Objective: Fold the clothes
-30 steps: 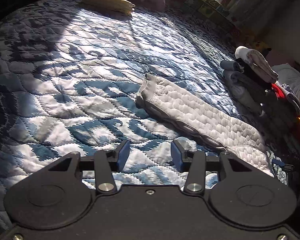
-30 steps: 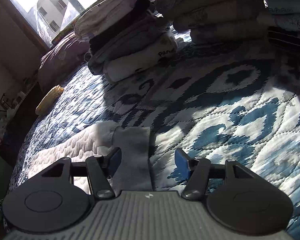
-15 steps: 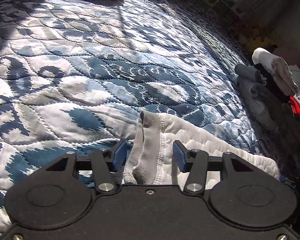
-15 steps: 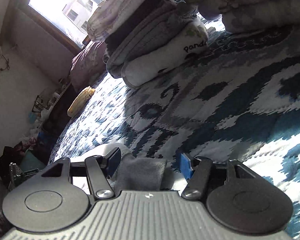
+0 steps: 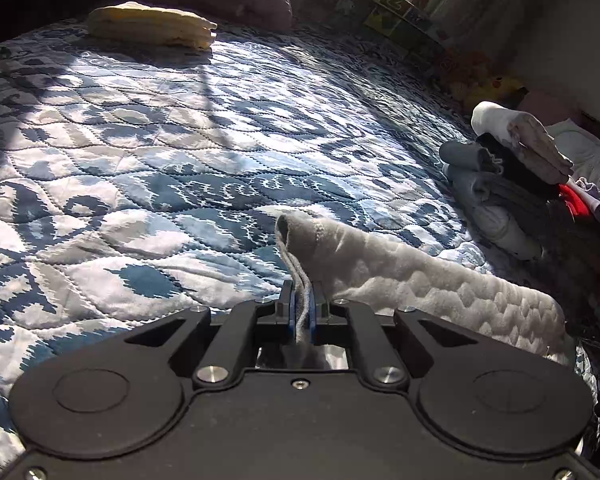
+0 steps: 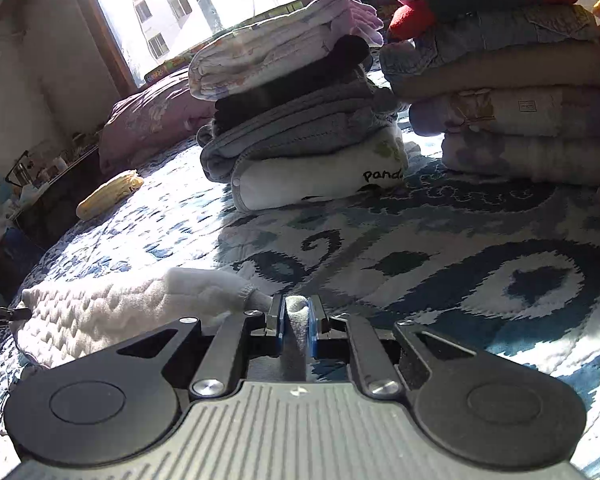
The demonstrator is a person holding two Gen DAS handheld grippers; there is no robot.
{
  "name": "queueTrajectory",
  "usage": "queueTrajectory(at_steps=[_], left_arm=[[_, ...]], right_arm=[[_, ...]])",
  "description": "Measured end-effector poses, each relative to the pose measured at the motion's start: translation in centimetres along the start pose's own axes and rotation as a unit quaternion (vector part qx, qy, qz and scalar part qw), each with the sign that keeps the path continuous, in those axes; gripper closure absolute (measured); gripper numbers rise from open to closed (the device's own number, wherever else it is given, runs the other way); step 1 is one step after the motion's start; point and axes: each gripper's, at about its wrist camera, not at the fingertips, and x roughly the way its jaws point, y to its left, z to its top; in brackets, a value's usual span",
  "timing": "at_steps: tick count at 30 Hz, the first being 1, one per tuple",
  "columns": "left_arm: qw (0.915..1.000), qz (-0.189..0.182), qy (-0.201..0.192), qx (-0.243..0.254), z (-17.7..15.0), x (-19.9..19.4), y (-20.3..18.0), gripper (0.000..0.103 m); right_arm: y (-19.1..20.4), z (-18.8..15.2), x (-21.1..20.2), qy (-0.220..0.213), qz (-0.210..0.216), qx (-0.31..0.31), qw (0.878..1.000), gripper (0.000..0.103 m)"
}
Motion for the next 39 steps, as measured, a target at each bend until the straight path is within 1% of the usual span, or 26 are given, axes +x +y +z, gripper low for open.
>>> queueTrajectory(at_steps=[1, 2, 3, 4, 5, 6, 8, 10, 12, 14, 15, 16, 18, 19, 21, 22, 23, 24, 26, 28, 30, 31, 33, 35, 38, 39], left_arm=[[0.9998, 0.015, 0.01, -0.005, -0.3, 0.7, 0.5, 0.094], [0.9995, 0.024, 0.016, -0.009, -0.6, 1.2, 0.9, 0.085], [0.9994, 0.024, 0.017, -0.018, -0.7, 1.2, 1.4, 0.085], [0.9993, 0.019, 0.012, -0.03, -0.7, 0.8, 1.6, 0.083], [0.9992, 0.023, 0.003, -0.031, -0.6, 0.1, 1.6, 0.076], [0.9992, 0.031, -0.009, -0.024, -0.6, -0.5, 1.3, 0.074], [0.999, 0.039, -0.023, -0.004, -0.6, -1.8, 0.6, 0.073], [0.999, 0.029, -0.031, 0.011, -0.6, -2.6, -0.2, 0.073], [0.999, 0.015, -0.032, 0.028, -0.7, -2.7, -1.3, 0.073], [0.9986, 0.005, -0.027, 0.046, -0.8, -2.3, -2.6, 0.073], [0.9983, 0.003, -0.018, 0.056, -1.0, -1.7, -3.1, 0.073], [0.9977, 0.012, 0.001, 0.067, -1.3, -0.8, -3.4, 0.072], [0.993, 0.053, 0.034, 0.1, -2.3, 0.9, -3.6, 0.071], [0.9904, 0.063, 0.037, 0.117, -2.6, 1.0, -3.7, 0.069], [0.9869, 0.075, 0.028, 0.14, -2.9, -0.7, -4.0, 0.071], [0.9849, 0.079, 0.017, 0.153, -3.2, -1.8, -4.3, 0.076], [0.9836, 0.077, 0.007, 0.163, -3.5, -2.8, -4.5, 0.076], [0.9831, 0.07, -0.002, 0.169, -3.9, -3.6, -4.7, 0.076], [0.9842, 0.055, -0.003, 0.168, -4.5, -4.0, -4.9, 0.075], [0.9838, 0.073, 0.029, 0.161, -5.1, -2.4, -4.6, 0.074], [0.9841, 0.09, 0.062, 0.139, -5.1, -1.9, -4.0, 0.07], [0.9857, 0.099, 0.073, 0.115, -4.8, -2.5, -3.7, 0.067], [0.9854, 0.104, 0.064, 0.118, -5.3, -5.0, -3.7, 0.068], [0.9842, 0.102, 0.05, 0.136, -6.5, -7.7, -3.9, 0.061], [0.9821, 0.099, 0.029, 0.158, -8.8, -11.9, -4.1, 0.06], [0.9822, 0.096, 0.023, 0.16, -9.8, -13.1, -4.2, 0.06]], right_arm=[[0.2, 0.0, 1.2, 0.025, -0.028, -0.018, 0.999, 0.078], [0.3, 0.1, 1.3, 0.025, -0.039, -0.025, 0.999, 0.08], [0.4, 0.2, 1.2, 0.021, -0.048, -0.03, 0.998, 0.079], [0.8, 0.3, 0.5, 0.012, -0.044, -0.041, 0.998, 0.076], [1.4, 0.4, -0.1, 0.002, -0.039, -0.052, 0.998, 0.074], [1.9, 0.5, -0.8, -0.008, -0.033, -0.063, 0.997, 0.074], [3.1, 0.8, -2.2, -0.028, -0.022, -0.085, 0.996, 0.074], [4.3, 0.8, -3.0, -0.036, -0.004, -0.109, 0.993, 0.074], [6.3, 0.4, -2.3, -0.019, 0.022, -0.141, 0.99, 0.074], [8.0, -0.4, -0.8, 0.012, 0.034, -0.161, 0.986, 0.076], [8.3, -1.0, 0.5, 0.04, 0.029, -0.166, 0.985, 0.074], [8.4, -2.0, 2.0, 0.07, 0.013, -0.17, 0.983, 0.066], [8.7, -2.4, 1.6, 0.066, 0.002, -0.179, 0.982, 0.065], [8.8, -2.6, 1.3, 0.061, -0.002, -0.183, 0.981, 0.065], [9.3, -2.7, 0.0, 0.053, -0.018, -0.201, 0.978, 0.065], [9.5, -2.9, -1.1, 0.048, -0.011, -0.21, 0.977, 0.064], [9.7, -3.1, -2.2, 0.042, -0.001, -0.217, 0.975, 0.064], [9.8, -3.3, -3.3, 0.037, 0.008, -0.225, 0.974, 0.064], [10.5, -4.5, -3.4, 0.055, 0.012, -0.25, 0.967, 0.061], [11.2, -5.8, -3.4, 0.076, 0.014, -0.276, 0.958, 0.053], [10.9, -6.7, -3.3, 0.076, 0.0, -0.265, 0.961, 0.05], [10.7, -6.6, -3.9, 0.08, -0.002, -0.24, 0.967, 0.05], [10.8, -6.8, -6.1, 0.065, 0.009, -0.242, 0.968, 0.051], [11.1, -7.4, -8.1, 0.056, 0.025, -0.266, 0.962, 0.05], [11.1, -9.1, -10.3, 0.06, 0.026, -0.318, 0.946, 0.05], [10.9, -9.4, -10.9, 0.059, 0.03, -0.323, 0.944, 0.05]])
